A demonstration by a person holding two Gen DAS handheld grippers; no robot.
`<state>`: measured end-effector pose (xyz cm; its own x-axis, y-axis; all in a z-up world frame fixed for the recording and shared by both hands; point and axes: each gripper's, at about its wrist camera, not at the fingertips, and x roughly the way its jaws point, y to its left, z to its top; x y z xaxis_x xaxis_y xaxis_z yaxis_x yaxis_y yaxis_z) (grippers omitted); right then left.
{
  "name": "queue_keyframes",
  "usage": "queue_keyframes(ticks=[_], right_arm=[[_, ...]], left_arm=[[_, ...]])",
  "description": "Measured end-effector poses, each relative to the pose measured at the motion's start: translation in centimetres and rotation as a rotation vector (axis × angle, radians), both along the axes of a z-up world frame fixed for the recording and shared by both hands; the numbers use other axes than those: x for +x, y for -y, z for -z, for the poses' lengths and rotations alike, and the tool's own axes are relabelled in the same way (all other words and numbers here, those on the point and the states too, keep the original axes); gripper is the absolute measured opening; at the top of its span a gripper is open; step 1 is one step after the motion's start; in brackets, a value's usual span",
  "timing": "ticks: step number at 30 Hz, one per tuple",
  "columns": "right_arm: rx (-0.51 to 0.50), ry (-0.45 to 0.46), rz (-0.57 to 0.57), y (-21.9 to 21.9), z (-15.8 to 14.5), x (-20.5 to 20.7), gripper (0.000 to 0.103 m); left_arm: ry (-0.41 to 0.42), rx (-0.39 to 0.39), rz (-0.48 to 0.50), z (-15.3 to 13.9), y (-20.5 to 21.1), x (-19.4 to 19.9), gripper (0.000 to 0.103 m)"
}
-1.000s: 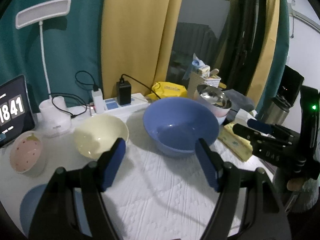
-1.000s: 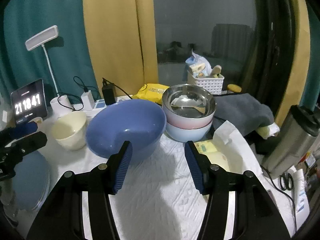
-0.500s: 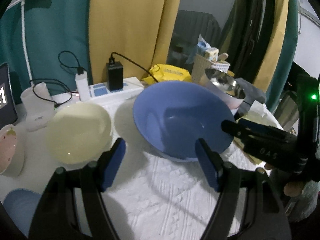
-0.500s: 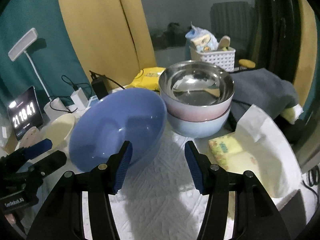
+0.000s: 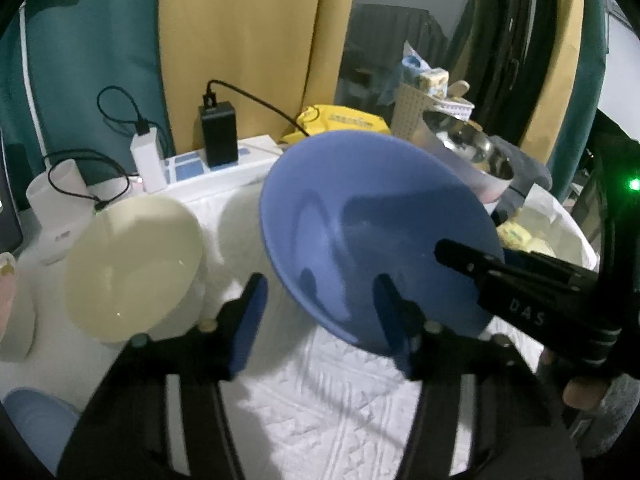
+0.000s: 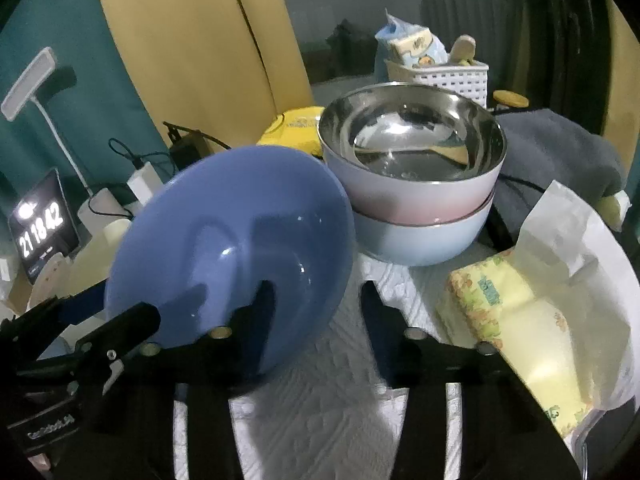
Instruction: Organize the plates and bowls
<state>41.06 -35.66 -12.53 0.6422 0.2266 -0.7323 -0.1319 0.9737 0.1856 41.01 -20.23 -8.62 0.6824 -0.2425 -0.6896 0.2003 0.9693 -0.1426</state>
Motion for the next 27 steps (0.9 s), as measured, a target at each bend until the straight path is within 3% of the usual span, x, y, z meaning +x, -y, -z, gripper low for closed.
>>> queue_keyframes(ticks=[3,8,27], right_arm=[[-0.012,-0.013,-0.005,-0.2,0.4,0.1,0.019],[-0.017,-0.01,-0.001,-0.1,0.4,-0.2,0.016],[-0.051,0.073,0.016,-0.4,-3.3,-4.5,0.016]], left_arm=[[-0.007,0.004,0.005,0.3,0.2,0.1,0.041],[-0.012,0.008,-0.005,0.5,0.2,0.2,0.033],[0.054,0.01,0.011,-2.6,0.3,-4.4,0.033]])
